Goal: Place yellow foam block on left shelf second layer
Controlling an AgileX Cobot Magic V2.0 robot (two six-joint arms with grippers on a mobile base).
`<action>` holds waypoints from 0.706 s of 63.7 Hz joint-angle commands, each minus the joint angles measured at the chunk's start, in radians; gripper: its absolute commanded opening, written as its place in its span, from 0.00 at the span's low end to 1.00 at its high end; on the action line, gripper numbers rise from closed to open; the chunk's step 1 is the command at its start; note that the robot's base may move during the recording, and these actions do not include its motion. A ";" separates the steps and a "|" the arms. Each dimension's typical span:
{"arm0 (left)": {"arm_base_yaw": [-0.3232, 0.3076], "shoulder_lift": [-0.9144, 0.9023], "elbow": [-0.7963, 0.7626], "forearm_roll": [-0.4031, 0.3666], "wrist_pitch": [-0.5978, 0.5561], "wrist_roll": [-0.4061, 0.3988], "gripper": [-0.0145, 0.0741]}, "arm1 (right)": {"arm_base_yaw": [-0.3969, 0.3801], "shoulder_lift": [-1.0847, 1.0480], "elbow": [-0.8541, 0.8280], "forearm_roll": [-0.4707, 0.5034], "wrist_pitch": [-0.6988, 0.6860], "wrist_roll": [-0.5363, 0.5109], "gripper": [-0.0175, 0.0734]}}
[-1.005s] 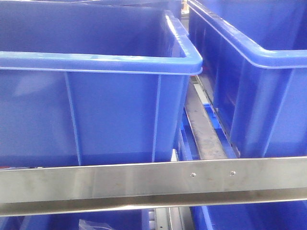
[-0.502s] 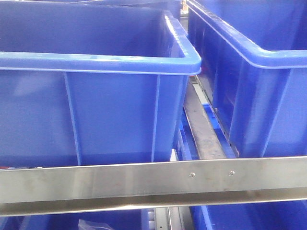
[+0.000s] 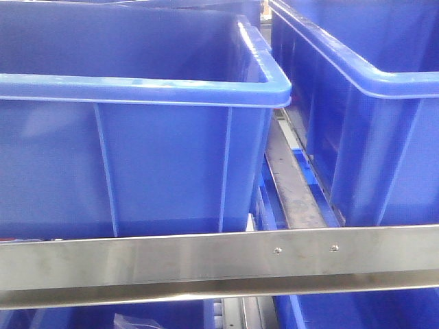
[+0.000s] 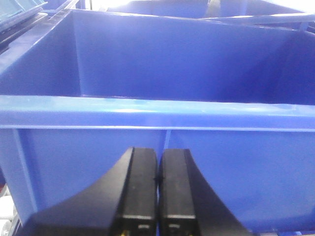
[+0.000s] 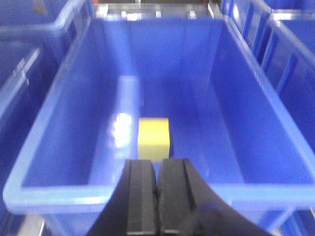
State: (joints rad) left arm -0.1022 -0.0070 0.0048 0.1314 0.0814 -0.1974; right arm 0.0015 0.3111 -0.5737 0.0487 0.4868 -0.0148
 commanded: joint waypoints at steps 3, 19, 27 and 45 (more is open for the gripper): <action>-0.001 0.004 0.026 -0.007 -0.087 -0.004 0.32 | -0.007 -0.018 0.040 -0.032 -0.205 -0.005 0.23; -0.001 0.004 0.026 -0.007 -0.087 -0.004 0.32 | -0.040 -0.175 0.352 -0.033 -0.472 -0.006 0.23; -0.001 0.004 0.026 -0.007 -0.087 -0.004 0.32 | -0.040 -0.255 0.505 -0.033 -0.616 -0.006 0.23; -0.001 0.004 0.026 -0.007 -0.087 -0.004 0.32 | -0.040 -0.340 0.582 -0.037 -0.618 -0.009 0.23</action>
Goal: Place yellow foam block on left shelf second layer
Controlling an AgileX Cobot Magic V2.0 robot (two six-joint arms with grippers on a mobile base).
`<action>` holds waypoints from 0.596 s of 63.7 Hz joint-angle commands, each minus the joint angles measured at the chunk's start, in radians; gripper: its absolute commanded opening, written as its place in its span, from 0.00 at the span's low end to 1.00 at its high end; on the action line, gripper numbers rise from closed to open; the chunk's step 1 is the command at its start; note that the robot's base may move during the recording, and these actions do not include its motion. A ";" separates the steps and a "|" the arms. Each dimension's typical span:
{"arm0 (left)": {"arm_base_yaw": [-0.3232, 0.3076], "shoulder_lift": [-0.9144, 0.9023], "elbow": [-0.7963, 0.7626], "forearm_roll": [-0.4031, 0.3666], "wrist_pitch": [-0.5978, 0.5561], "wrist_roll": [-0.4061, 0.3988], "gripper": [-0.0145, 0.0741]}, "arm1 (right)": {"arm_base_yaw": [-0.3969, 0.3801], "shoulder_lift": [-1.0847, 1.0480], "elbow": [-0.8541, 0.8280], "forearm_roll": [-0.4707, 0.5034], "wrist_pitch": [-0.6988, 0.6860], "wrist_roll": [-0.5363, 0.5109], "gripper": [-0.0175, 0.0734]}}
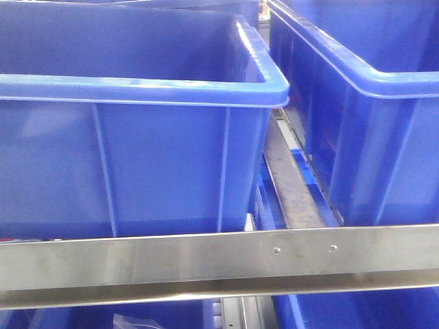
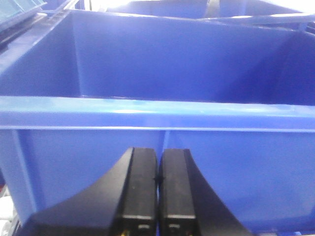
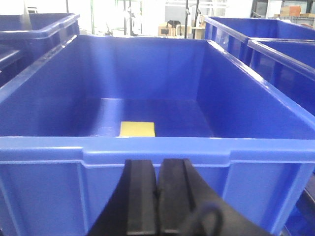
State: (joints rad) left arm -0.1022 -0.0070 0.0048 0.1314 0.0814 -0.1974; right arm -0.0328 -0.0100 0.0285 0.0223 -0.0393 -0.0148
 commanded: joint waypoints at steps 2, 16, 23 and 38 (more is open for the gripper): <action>-0.001 0.004 0.026 -0.007 -0.087 -0.004 0.32 | -0.005 -0.019 -0.020 -0.010 -0.091 -0.009 0.23; -0.001 0.004 0.026 -0.007 -0.087 -0.004 0.32 | -0.005 -0.019 -0.020 -0.009 -0.090 -0.009 0.23; -0.001 0.004 0.026 -0.007 -0.087 -0.004 0.32 | -0.005 -0.019 -0.020 -0.009 -0.090 -0.009 0.23; -0.001 0.004 0.026 -0.007 -0.087 -0.004 0.32 | -0.005 -0.019 -0.020 -0.009 -0.090 -0.009 0.23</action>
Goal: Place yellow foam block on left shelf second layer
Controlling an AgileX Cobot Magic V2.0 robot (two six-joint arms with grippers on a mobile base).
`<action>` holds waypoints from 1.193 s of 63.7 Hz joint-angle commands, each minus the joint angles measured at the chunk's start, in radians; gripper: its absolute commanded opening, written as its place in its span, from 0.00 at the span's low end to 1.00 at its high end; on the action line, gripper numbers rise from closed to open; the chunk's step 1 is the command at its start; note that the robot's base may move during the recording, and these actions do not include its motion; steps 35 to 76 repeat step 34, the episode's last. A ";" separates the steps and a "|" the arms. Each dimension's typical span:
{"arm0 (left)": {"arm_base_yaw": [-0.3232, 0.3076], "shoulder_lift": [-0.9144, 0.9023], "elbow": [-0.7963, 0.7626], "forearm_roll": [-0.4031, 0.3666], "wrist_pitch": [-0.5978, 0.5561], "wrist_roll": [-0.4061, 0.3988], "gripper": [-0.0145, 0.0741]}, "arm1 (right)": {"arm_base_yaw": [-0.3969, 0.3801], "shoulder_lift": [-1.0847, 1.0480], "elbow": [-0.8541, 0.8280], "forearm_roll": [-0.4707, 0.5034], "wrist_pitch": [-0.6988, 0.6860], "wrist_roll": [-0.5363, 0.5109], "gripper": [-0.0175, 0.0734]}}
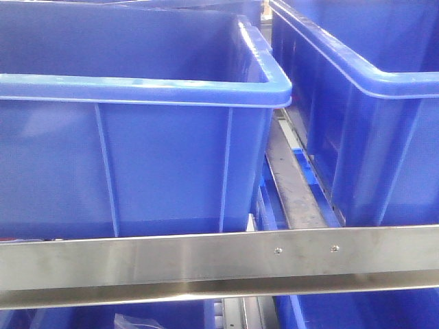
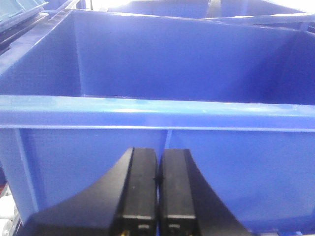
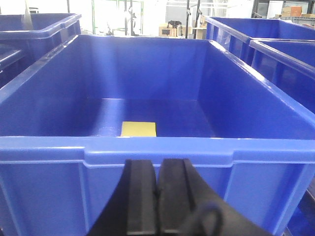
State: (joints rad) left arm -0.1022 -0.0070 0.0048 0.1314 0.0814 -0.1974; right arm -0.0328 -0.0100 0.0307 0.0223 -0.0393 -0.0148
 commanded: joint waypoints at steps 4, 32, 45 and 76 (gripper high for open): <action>-0.001 0.004 0.026 -0.007 -0.087 -0.004 0.32 | -0.005 -0.019 -0.022 -0.009 -0.090 -0.009 0.23; -0.001 0.004 0.026 -0.007 -0.087 -0.004 0.32 | -0.005 -0.019 -0.022 -0.009 -0.090 -0.009 0.23; -0.001 0.004 0.026 -0.007 -0.087 -0.004 0.32 | -0.005 -0.019 -0.022 -0.009 -0.090 -0.009 0.23; -0.001 0.004 0.026 -0.007 -0.087 -0.004 0.32 | -0.005 -0.019 -0.022 -0.009 -0.090 -0.009 0.23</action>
